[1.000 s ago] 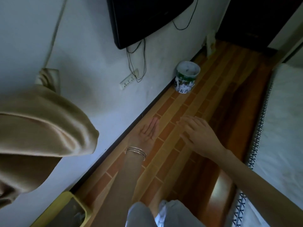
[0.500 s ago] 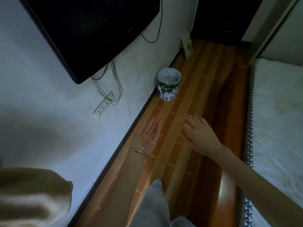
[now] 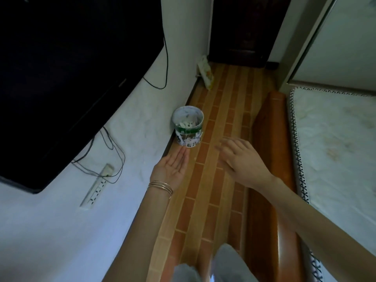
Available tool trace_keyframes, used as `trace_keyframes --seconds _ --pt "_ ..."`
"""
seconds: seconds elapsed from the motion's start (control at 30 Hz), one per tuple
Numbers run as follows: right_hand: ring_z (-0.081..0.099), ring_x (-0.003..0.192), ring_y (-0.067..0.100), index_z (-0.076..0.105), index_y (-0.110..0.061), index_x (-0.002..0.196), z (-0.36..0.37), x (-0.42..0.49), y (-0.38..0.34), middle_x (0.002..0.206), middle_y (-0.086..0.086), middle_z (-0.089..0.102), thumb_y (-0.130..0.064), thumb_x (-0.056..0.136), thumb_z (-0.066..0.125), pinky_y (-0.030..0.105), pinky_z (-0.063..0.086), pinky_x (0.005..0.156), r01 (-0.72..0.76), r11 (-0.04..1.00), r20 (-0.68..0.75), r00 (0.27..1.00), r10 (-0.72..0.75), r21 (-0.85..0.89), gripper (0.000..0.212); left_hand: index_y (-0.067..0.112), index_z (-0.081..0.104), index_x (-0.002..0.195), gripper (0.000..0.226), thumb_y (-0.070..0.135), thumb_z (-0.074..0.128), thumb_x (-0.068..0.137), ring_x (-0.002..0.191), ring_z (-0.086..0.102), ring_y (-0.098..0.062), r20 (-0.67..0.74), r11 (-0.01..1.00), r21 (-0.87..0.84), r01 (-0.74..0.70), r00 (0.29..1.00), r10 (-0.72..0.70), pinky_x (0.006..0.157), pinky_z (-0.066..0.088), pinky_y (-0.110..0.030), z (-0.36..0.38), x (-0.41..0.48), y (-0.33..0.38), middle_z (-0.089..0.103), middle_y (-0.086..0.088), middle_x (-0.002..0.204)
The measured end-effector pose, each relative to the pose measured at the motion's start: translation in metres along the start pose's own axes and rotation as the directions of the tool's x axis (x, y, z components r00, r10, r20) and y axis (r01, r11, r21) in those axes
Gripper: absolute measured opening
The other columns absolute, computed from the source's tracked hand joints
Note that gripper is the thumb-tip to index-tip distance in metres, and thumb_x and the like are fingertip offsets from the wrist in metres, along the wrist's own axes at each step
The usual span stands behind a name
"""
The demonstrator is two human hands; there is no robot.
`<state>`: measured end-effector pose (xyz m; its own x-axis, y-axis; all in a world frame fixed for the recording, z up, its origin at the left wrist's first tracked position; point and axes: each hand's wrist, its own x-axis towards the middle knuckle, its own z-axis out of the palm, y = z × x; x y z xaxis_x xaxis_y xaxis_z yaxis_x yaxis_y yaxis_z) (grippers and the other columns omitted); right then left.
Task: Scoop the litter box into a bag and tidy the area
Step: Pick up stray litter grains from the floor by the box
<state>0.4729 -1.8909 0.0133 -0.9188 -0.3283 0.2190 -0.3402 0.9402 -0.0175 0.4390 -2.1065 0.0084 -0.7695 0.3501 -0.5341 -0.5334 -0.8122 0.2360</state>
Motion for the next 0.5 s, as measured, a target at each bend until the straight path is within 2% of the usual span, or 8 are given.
trace_keyframes --seconds 0.07,0.3,0.43,0.5 --pt "0.045 0.125 0.024 0.052 -0.015 0.125 0.005 0.014 0.018 0.128 0.005 0.054 -0.037 0.093 0.035 0.041 0.039 0.1 -0.013 1.0 -0.008 1.0 0.013 0.019 0.042 -0.009 0.059 0.106 0.033 0.01 0.033 0.098 0.11 0.057 -0.032 -0.003 1.0 -0.012 0.002 1.0 -0.002 0.074 0.058 -0.041 0.008 0.023 0.002 0.067 -0.021 0.105" --pt "0.045 0.125 0.023 0.05 -0.016 0.127 0.028 0.059 0.1 0.131 0.005 0.052 -0.036 0.093 0.038 0.039 0.036 0.103 -0.011 1.0 0.05 0.999 0.011 0.004 0.041 -0.012 0.059 0.099 0.033 0.008 0.033 0.097 0.121 0.05 -0.031 -0.018 0.996 -0.078 0.033 0.999 -0.035 0.095 0.045 -0.042 0.057 0.103 -0.011 0.065 -0.021 0.105" --pt "0.047 0.124 0.023 0.051 -0.017 0.126 0.028 0.093 0.157 0.129 0.005 0.054 -0.037 0.093 0.035 0.039 0.037 0.101 0.012 1.0 0.067 0.998 -0.012 -0.003 0.042 -0.012 0.06 0.097 0.037 0.01 0.031 0.097 0.118 0.051 -0.031 -0.036 0.993 -0.115 0.036 0.999 -0.041 0.085 0.052 -0.043 0.093 0.152 -0.019 0.068 -0.023 0.099" --pt "0.048 0.123 0.022 0.052 -0.016 0.126 0.027 0.112 0.184 0.129 0.005 0.054 -0.038 0.093 0.035 0.039 0.037 0.101 0.028 1.0 0.077 0.997 -0.027 -0.012 0.043 -0.011 0.06 0.099 0.036 0.01 0.032 0.096 0.12 0.05 -0.031 -0.066 0.994 -0.108 0.03 0.997 -0.038 0.09 0.051 -0.041 0.114 0.175 -0.021 0.068 -0.022 0.101"
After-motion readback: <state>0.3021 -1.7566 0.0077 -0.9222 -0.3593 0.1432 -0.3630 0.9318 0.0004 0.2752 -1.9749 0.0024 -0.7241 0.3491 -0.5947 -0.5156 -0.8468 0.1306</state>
